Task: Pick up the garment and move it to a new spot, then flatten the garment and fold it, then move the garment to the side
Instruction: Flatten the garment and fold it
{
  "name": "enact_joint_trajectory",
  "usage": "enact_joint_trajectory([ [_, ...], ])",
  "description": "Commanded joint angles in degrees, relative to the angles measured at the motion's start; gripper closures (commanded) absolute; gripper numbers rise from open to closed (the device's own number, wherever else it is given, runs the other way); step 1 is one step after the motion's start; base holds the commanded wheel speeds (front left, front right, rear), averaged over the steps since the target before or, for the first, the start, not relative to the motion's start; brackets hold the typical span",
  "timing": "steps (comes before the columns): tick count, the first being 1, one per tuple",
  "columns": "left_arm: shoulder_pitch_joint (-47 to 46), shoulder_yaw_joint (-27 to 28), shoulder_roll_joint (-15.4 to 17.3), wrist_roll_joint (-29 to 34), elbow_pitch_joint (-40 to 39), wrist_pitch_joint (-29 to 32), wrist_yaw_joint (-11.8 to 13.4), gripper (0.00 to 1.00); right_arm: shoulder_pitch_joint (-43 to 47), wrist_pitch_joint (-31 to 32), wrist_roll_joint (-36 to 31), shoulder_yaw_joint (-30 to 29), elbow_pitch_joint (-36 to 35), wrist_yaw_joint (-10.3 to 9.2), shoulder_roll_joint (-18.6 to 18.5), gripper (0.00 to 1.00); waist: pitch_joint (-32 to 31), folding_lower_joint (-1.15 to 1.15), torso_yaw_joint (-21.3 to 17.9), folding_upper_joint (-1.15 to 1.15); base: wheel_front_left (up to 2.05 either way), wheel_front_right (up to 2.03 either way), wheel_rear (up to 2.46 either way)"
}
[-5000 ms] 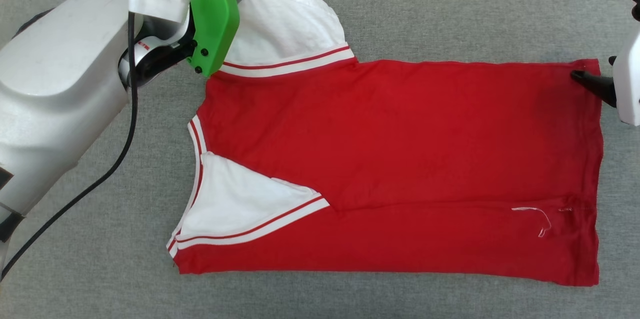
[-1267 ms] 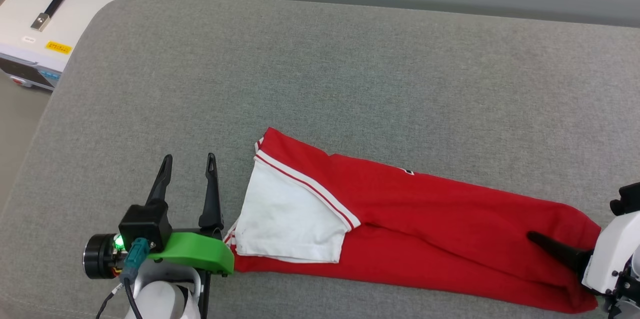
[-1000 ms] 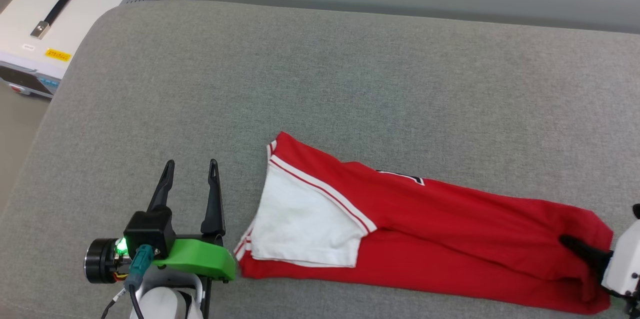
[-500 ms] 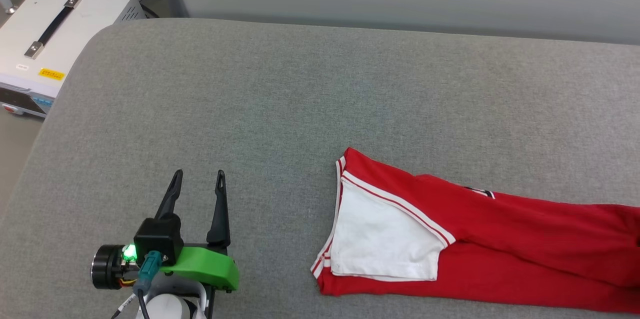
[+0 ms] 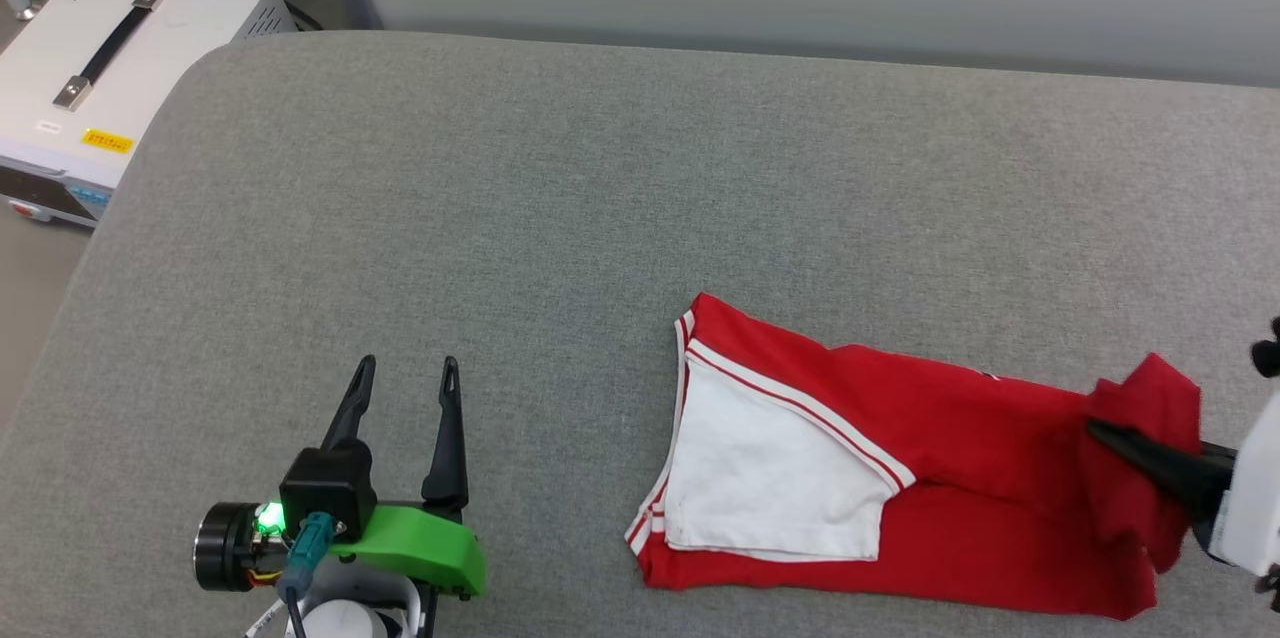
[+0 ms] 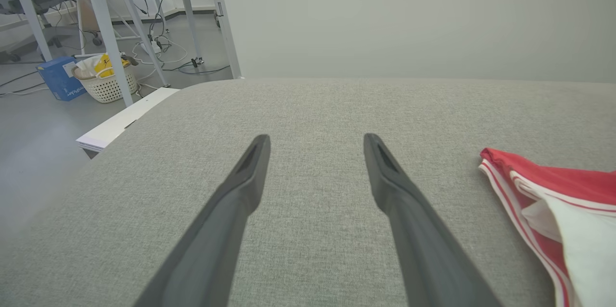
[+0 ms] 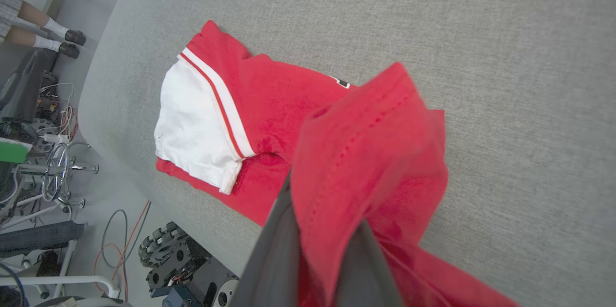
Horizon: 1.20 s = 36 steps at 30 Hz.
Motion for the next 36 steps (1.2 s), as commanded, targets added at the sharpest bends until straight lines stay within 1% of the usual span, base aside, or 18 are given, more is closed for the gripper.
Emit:
enact_joint_trajectory([
  [1,0.01,-0.01,-0.46,0.45,0.10,-0.33,-0.40,0.00,-2.24,1.18,-1.62,0.97,-1.27,-0.04,1.41,1.00,0.50,0.00,0.38,0.00,0.00,0.00,0.00],
  [5,-0.87,-0.14,-0.92,0.78,0.35,-0.33,-0.73,0.00,-7.70,4.33,-6.41,5.14,-2.42,-0.04,5.91,1.00,1.51,0.00,0.90,0.00,0.00,0.00,0.00],
  [9,-1.95,-0.31,-1.37,0.84,0.75,-0.33,-0.98,0.00,-13.94,5.68,-10.97,10.38,-0.44,-0.04,11.44,1.00,2.78,0.00,1.55,0.00,0.00,0.00,0.00],
  [12,-2.67,-0.45,-1.66,0.87,0.89,-0.33,-1.05,0.00,-18.28,5.56,-13.19,13.88,2.82,-0.04,15.79,1.00,3.57,0.00,1.97,0.00,0.00,0.00,0.00],
  [16,-3.28,-0.48,-1.90,0.95,0.92,-0.33,-1.08,0.00,-22.93,4.60,-15.70,17.86,8.26,-0.04,20.07,1.00,4.66,0.00,2.37,0.00,0.00,0.00,0.00],
  [17,-3.72,-0.49,-2.03,0.98,0.97,-0.33,-1.11,0.00,-25.24,3.96,-16.64,20.39,12.65,-0.04,22.45,1.00,5.33,0.00,2.59,0.00,0.00,0.00,0.00],
  [19,-4.00,-0.52,-2.11,0.98,1.02,-0.33,-1.13,0.00,-26.31,3.57,-16.83,21.91,15.91,-0.04,23.78,1.00,5.72,0.00,2.72,0.00,0.00,0.00,0.00],
  [21,-4.30,-0.63,-2.17,0.99,1.07,-0.33,-1.11,0.00,-27.24,2.45,-17.97,23.31,19.31,-0.04,24.36,1.00,6.04,0.00,2.90,0.00,0.00,0.00,0.00],
  [22,-4.64,-0.88,-2.26,0.89,1.24,-0.33,-1.07,0.00,-28.01,-0.24,-19.30,25.20,23.86,-0.04,24.93,1.00,6.25,0.00,3.10,0.00,0.00,0.00,0.00],
  [24,-4.70,-0.96,-2.30,0.76,1.42,-0.33,-1.01,0.00,-28.13,-1.76,-19.19,26.57,25.43,-0.04,25.11,1.00,6.15,0.00,3.00,0.00,0.00,0.00,0.00],
  [27,-4.30,-0.68,-2.33,0.54,1.71,-0.33,-0.89,0.00,-28.38,-4.57,-18.46,28.01,25.58,-0.04,24.89,1.00,5.43,0.00,2.19,0.00,0.00,0.00,0.00],
  [28,-4.07,-0.48,-2.34,0.47,1.82,-0.33,-0.86,0.00,-28.49,-5.68,-18.34,28.53,25.26,-0.04,24.49,0.84,5.04,0.00,1.77,0.00,0.00,0.00,0.00],
  [29,-3.87,-0.29,-2.35,0.45,1.87,-0.33,-0.86,0.00,-28.57,-6.66,-18.25,28.82,24.87,-0.04,24.16,0.57,4.71,0.00,1.37,0.00,0.00,0.00,0.00],
  [30,-3.62,-0.07,-2.35,0.47,1.97,-0.33,-0.92,0.00,-28.60,-7.87,-18.01,29.08,24.20,-0.04,23.77,0.00,4.32,0.00,0.83,0.00,0.00,0.00,0.00],
  [32,-3.23,0.23,-2.36,0.54,2.17,-0.33,-1.16,0.00,-28.38,-10.12,-17.51,29.25,22.42,-0.04,22.84,0.00,3.63,0.00,0.03,0.00,0.00,0.00,0.00],
  [34,-2.78,0.76,-2.36,0.68,2.24,-0.33,-1.45,0.00,-27.64,-13.38,-18.07,29.05,19.43,-0.04,20.88,0.00,2.72,0.00,-1.11,0.00,0.00,0.00,0.00],
  [36,-2.57,1.13,-2.37,0.81,2.23,-0.33,-1.59,0.00,-26.65,-15.99,-17.94,27.70,17.13,-0.04,19.80,0.00,2.22,0.00,-1.80,0.00,0.00,0.00,0.00],
])
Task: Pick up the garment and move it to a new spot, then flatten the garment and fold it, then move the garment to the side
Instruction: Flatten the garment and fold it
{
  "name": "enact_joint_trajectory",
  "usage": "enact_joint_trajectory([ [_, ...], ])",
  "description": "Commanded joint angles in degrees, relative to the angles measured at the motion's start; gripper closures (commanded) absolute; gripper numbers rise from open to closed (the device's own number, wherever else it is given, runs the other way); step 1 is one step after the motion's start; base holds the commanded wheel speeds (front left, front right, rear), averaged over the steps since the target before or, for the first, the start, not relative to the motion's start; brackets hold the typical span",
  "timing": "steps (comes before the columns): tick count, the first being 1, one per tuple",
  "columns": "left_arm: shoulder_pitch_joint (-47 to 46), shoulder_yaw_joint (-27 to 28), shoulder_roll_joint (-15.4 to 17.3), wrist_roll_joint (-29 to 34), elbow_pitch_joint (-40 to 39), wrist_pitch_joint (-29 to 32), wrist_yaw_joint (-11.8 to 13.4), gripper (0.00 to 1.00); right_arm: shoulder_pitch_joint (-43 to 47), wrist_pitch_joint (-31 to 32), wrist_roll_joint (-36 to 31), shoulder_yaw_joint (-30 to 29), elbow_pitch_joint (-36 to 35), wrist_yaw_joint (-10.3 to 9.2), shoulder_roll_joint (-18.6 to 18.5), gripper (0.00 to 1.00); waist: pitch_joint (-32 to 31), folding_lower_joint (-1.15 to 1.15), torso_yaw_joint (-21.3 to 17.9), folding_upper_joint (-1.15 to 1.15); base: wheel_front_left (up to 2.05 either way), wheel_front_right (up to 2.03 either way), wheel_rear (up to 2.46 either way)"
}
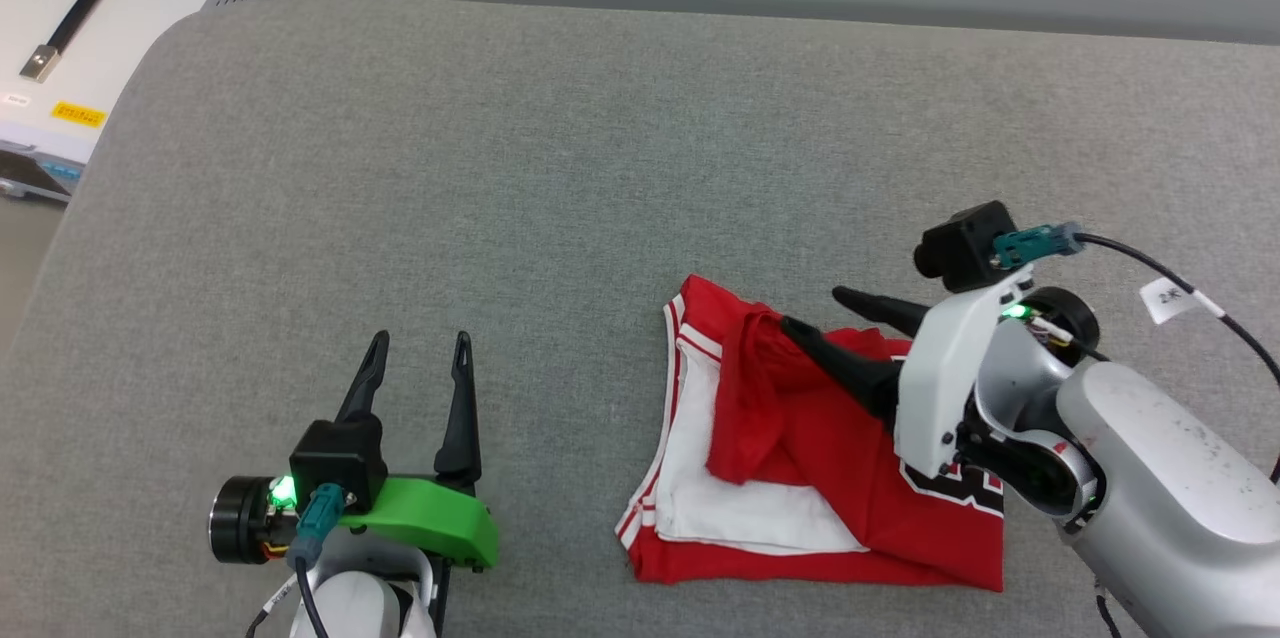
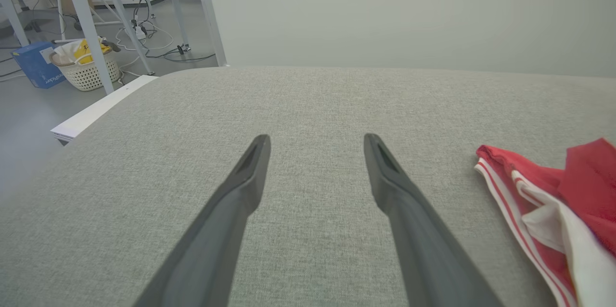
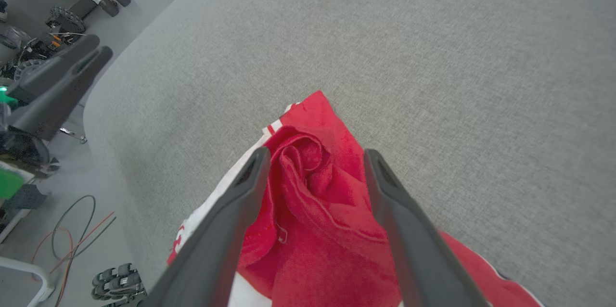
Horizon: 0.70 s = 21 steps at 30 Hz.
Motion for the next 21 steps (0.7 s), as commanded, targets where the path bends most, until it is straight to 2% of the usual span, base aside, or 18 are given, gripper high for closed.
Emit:
enact_joint_trajectory([
  [1,0.59,0.42,-0.31,0.41,-0.01,-0.33,-0.36,0.00,1.10,-1.94,-0.11,-1.11,-1.53,-0.04,-0.96,0.00,-1.29,0.00,-1.54,0.00,0.00,0.00,0.00],
  [5,1.02,0.86,-0.32,0.69,-0.20,-0.33,-0.72,0.00,2.88,-9.29,-4.83,-6.20,-4.08,-0.04,-3.33,0.00,-1.90,0.00,-2.82,0.00,0.00,0.00,0.00],
  [10,1.89,1.53,-0.32,0.87,-0.38,-0.33,-1.07,0.00,7.47,-19.33,-12.58,-15.96,-4.15,-0.04,-2.55,0.00,-3.00,0.00,-4.03,0.00,0.00,0.00,0.00],
  [16,2.70,2.44,-0.08,1.21,-0.58,-0.33,-1.62,0.00,14.47,-27.16,-21.60,-27.61,-3.28,-0.04,1.27,0.00,-4.15,0.00,-4.98,0.00,0.00,0.00,0.00],
  [21,3.33,2.94,0.01,1.49,-1.00,-0.33,-1.91,0.00,19.95,-32.03,-28.67,-34.89,-4.10,-0.04,5.53,0.00,-5.05,0.00,-5.36,0.00,0.00,0.00,0.00],
])
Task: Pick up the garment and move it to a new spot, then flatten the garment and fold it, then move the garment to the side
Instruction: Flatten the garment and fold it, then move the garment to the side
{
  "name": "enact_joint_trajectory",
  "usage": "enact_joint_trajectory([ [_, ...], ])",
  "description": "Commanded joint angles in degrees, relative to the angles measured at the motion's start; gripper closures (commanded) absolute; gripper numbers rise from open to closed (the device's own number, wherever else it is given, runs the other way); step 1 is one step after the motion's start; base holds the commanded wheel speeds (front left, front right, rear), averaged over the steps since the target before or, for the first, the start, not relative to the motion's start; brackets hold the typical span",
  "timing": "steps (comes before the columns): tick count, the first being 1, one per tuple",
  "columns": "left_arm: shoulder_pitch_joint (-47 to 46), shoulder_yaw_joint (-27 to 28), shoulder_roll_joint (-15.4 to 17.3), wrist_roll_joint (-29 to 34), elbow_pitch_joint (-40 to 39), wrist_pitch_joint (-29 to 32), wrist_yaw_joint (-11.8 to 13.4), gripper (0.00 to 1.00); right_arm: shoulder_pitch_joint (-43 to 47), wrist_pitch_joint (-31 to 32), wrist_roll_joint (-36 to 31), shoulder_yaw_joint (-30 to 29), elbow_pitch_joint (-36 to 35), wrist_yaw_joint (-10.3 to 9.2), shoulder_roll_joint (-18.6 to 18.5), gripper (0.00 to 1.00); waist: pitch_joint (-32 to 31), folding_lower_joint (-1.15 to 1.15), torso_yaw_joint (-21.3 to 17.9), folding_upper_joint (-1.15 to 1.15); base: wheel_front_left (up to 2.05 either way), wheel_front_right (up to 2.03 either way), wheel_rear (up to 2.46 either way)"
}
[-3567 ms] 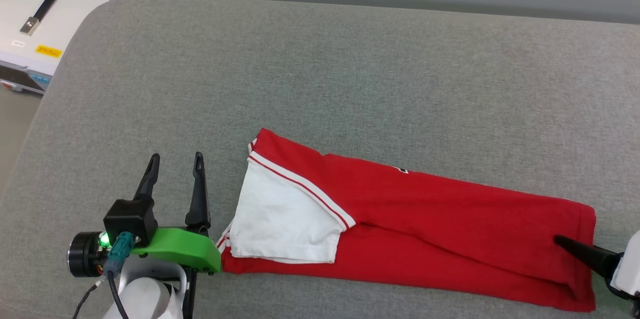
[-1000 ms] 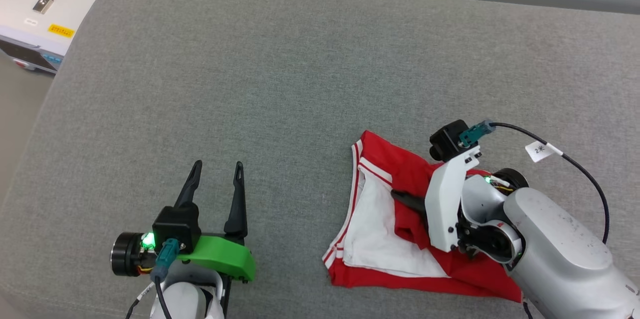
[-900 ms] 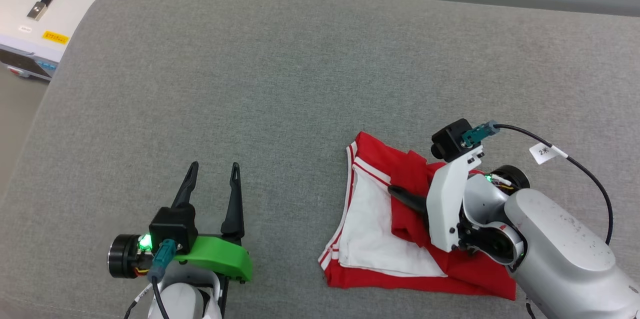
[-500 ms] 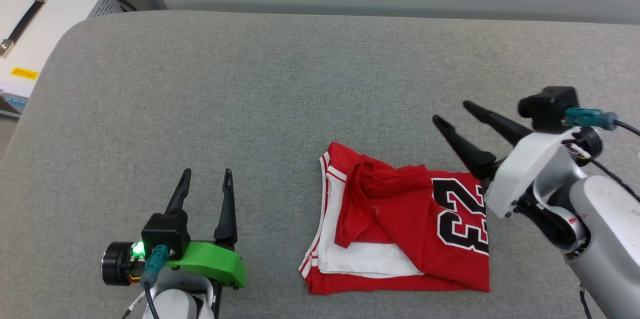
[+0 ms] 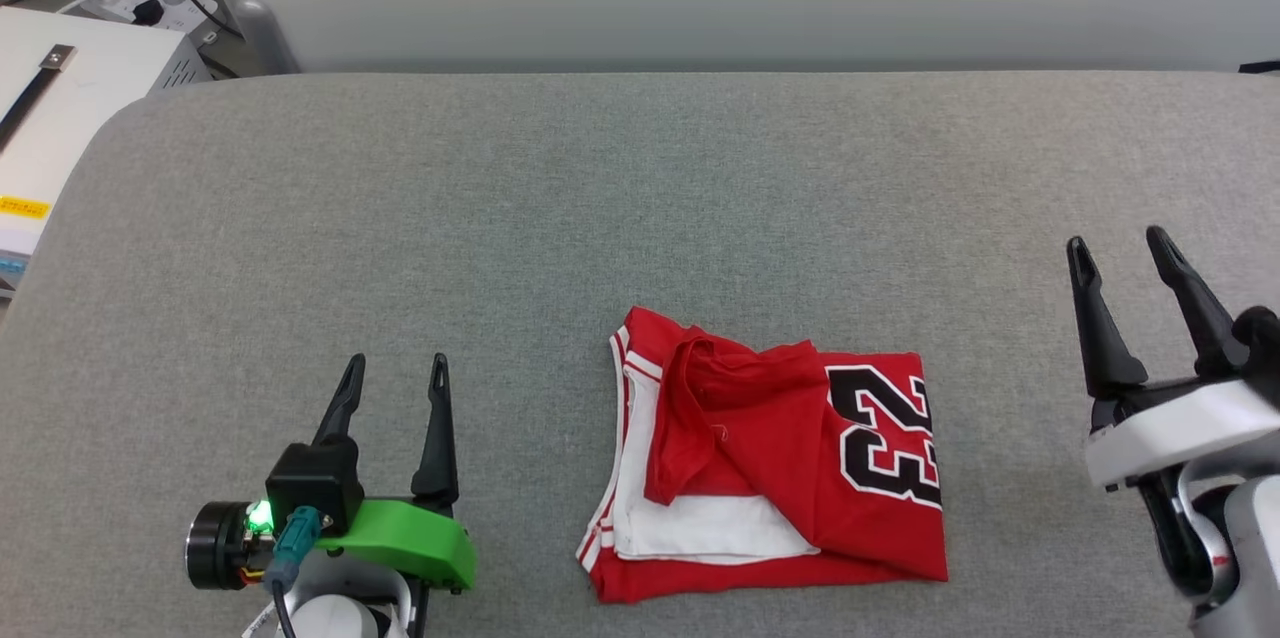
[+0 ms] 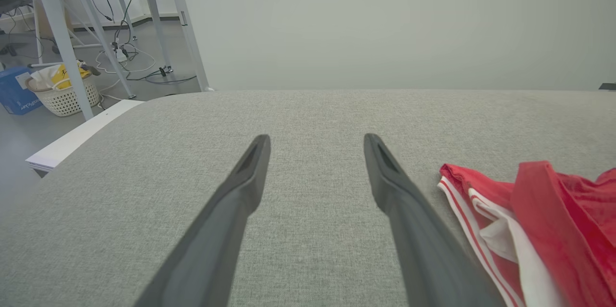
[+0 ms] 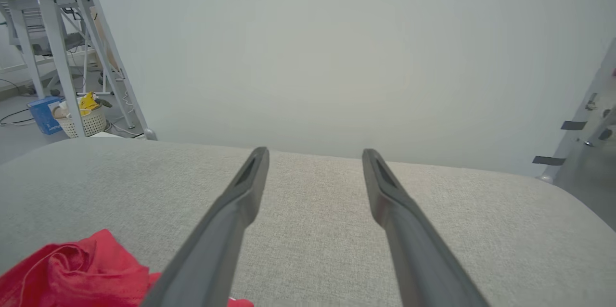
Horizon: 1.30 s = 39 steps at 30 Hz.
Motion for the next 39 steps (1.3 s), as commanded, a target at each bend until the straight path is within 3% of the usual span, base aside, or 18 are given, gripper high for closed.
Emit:
enact_joint_trajectory([
  [1,1.15,0.16,0.02,0.59,-0.28,-0.34,-0.41,0.00,1.93,-1.21,-2.13,-1.50,-0.73,-0.04,1.53,0.00,-0.55,0.00,-0.23,0.00,0.00,0.00,0.00],
  [11,2.99,0.34,-0.01,1.00,-1.61,-0.34,-0.88,0.00,11.26,-3.29,-10.56,-7.27,-5.64,-0.04,9.95,0.00,-2.94,0.00,0.03,0.00,0.00,0.00,0.00],
  [19,5.01,0.23,-0.05,0.80,-3.13,-0.34,-1.20,0.00,16.97,-3.33,-12.37,-7.96,-8.84,-0.04,13.11,0.00,-4.29,0.00,0.68,0.00,0.00,0.00,0.00],
  [31,6.01,0.05,-0.10,0.62,-3.26,-0.34,-1.46,0.00,18.93,-3.34,-13.80,-7.43,-8.03,-0.04,13.46,0.00,-4.69,0.00,1.11,0.00,0.00,0.00,0.00],
  [39,5.59,0.18,-0.13,0.42,-3.06,-0.34,-1.50,0.00,15.88,-3.34,-14.18,-7.22,-8.94,-0.04,10.91,0.00,-4.25,0.00,1.81,0.00,0.00,0.00,0.00],
])
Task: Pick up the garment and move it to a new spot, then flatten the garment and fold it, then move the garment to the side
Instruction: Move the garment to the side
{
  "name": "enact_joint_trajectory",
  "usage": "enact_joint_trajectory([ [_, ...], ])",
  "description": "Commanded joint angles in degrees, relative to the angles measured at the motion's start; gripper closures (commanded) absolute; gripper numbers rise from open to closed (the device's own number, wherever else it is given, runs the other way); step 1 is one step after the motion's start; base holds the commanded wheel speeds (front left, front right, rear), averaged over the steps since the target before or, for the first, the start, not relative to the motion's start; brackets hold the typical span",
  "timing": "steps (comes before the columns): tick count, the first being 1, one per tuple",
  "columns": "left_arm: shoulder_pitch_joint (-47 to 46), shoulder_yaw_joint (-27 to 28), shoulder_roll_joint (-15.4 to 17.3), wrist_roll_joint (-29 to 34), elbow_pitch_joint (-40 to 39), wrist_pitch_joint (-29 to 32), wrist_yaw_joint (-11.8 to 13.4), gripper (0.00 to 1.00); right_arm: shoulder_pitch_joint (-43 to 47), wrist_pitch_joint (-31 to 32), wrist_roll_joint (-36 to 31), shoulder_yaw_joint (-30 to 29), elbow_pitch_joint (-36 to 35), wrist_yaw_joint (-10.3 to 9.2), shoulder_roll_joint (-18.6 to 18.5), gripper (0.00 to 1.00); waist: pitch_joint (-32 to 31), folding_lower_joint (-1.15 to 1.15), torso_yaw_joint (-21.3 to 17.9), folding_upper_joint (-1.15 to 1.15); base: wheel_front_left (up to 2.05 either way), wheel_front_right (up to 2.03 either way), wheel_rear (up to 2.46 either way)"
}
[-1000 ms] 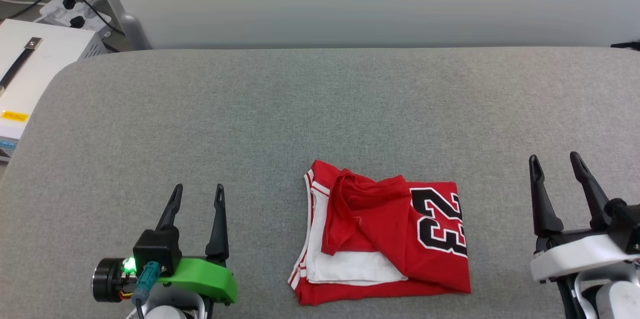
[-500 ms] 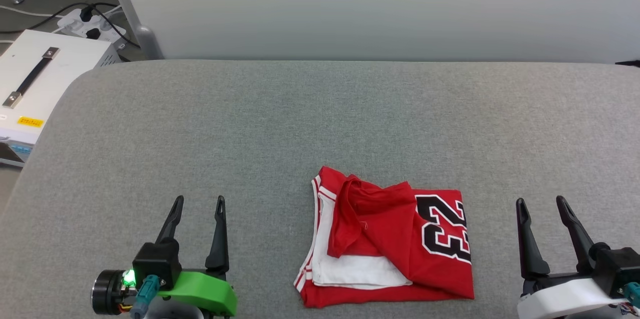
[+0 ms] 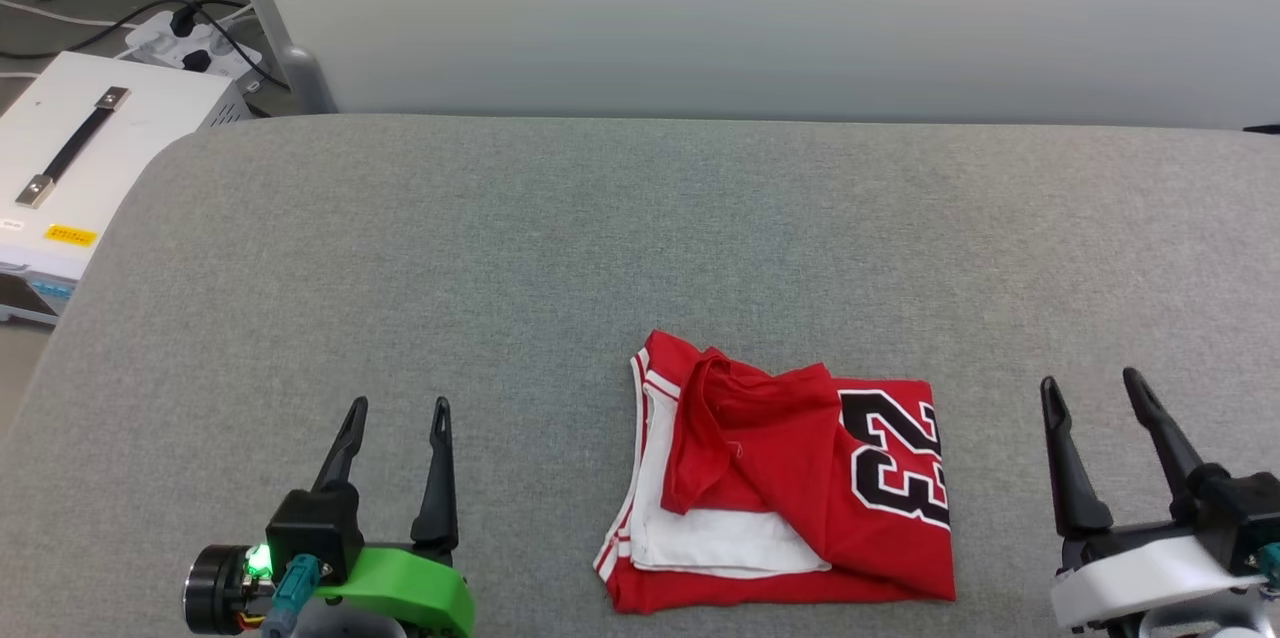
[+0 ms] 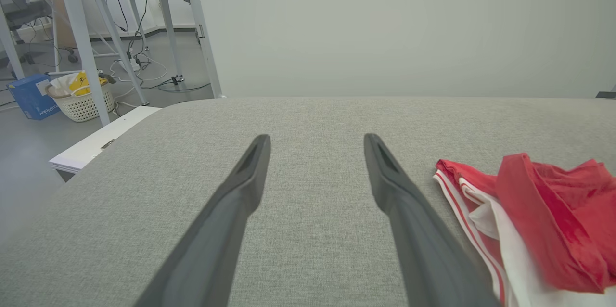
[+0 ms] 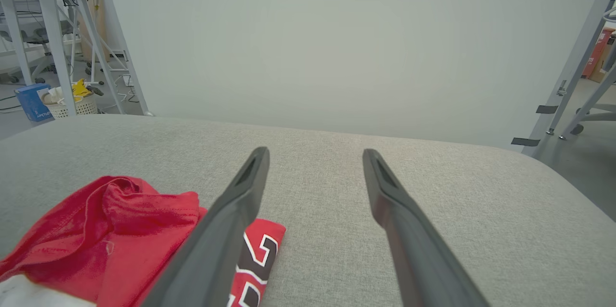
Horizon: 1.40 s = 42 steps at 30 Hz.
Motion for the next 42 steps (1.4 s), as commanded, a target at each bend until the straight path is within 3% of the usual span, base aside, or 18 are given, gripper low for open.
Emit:
enact_joint_trajectory([
  [1,0.32,-0.04,-0.14,-0.18,-0.06,-0.33,-0.51,0.00,-1.86,-0.52,-0.12,-0.01,-0.51,-0.04,-1.03,0.00,0.36,0.00,0.31,0.00,0.00,0.00,0.00],
  [5,-0.27,-0.20,-0.16,-0.32,-0.08,-0.33,-0.56,0.00,-5.72,-0.12,1.72,0.53,-0.23,-0.04,-4.42,0.00,1.18,0.00,0.70,0.00,0.00,0.00,0.00],
  [10,-1.02,-0.38,-0.20,-0.45,-0.24,-0.33,-0.48,0.00,-12.72,5.42,8.09,2.43,0.17,-0.04,-10.76,0.00,2.33,0.00,1.07,0.00,0.00,0.00,0.00],
  [15,-1.67,-0.57,-0.24,-0.63,-0.40,-0.33,-0.29,0.00,-18.53,20.57,19.28,7.17,1.38,-0.04,-17.96,0.00,3.53,0.00,1.24,0.00,0.00,0.00,0.00],
  [21,-2.65,-1.12,-0.28,-0.85,-0.56,-0.33,-0.09,0.00,-21.07,40.59,35.39,9.59,4.61,-0.04,-22.71,0.00,5.00,0.00,1.72,0.00,0.00,0.00,0.00],
  [26,-3.90,-1.92,-0.32,-1.09,-0.58,-0.33,0.07,0.00,-19.88,53.50,45.80,11.09,6.99,-0.04,-23.48,0.00,6.57,0.00,2.40,0.00,0.00,0.00,0.00],
  [30,-4.94,-2.50,-0.33,-1.37,-0.59,-0.33,0.18,0.00,-18.27,57.85,48.93,13.31,6.94,-0.04,-23.02,0.00,7.85,0.00,3.25,0.00,0.00,0.00,0.00],
  [42,-7.11,-3.84,-0.35,-1.83,-0.42,-0.33,0.48,0.00,-18.64,55.87,50.13,20.76,11.64,-0.04,-18.01,0.00,10.99,0.00,5.77,0.00,0.00,0.00,0.00],
])
